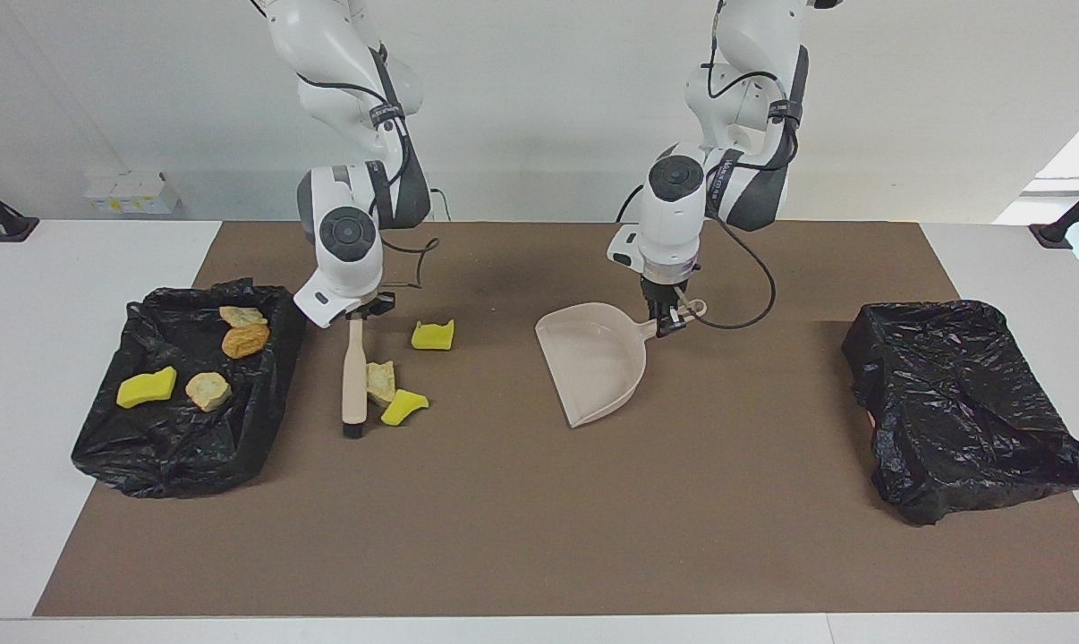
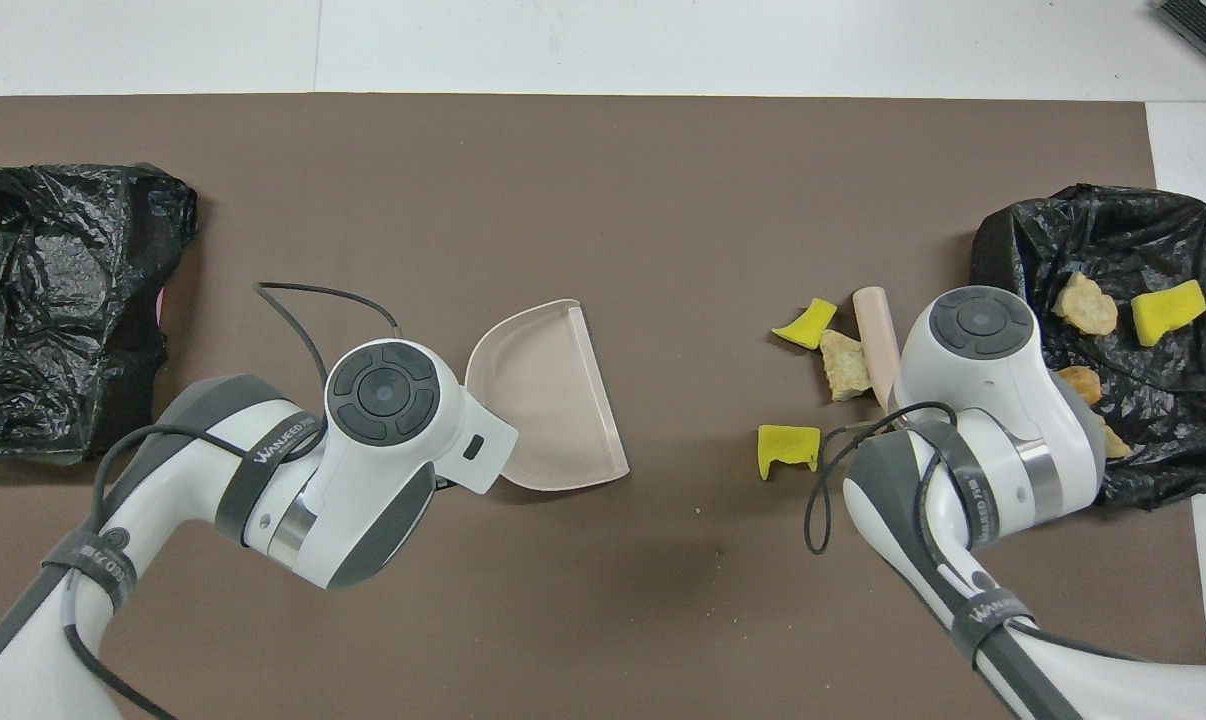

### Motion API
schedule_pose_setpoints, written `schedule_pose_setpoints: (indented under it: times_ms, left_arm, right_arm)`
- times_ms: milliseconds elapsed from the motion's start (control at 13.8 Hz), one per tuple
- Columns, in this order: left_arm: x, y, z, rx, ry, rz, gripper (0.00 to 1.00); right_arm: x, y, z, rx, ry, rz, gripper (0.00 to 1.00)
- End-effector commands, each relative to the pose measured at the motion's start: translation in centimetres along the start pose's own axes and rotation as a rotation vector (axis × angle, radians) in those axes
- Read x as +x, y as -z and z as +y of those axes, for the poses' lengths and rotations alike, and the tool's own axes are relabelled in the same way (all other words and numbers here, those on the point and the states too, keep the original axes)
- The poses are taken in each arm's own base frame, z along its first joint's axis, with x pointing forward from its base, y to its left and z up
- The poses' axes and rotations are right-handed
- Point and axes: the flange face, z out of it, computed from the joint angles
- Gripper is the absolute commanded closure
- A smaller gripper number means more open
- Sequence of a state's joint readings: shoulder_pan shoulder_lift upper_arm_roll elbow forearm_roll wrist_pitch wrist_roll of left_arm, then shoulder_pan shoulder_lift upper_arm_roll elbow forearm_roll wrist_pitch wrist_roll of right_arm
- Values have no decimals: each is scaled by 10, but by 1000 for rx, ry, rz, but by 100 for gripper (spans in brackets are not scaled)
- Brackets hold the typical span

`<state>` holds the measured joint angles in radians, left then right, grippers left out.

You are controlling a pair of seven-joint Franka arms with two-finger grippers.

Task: Sweep and dump trash in bin
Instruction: 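Bring the brush behind the pieces while the left gripper lowers the dustpan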

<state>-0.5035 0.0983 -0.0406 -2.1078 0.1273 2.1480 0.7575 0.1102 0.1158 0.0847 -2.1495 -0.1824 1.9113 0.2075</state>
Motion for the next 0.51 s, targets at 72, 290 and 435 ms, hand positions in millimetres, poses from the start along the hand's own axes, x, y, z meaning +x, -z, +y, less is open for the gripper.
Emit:
schedule_pose_setpoints:
  times_ms: [72,290,435]
  left_arm:
    - [-13,0,6,22,-15,-6,100]
    - [-15,-4,3,20,-8,-7,100]
    - [-17,-7,2,17,-3,-9,100]
  right_arm:
    - [-2,8,-37,70,16,5,100]
    - [-14,15,-73,116,38,-4,100]
    - [-24,20,-94,136,63,-3,100]
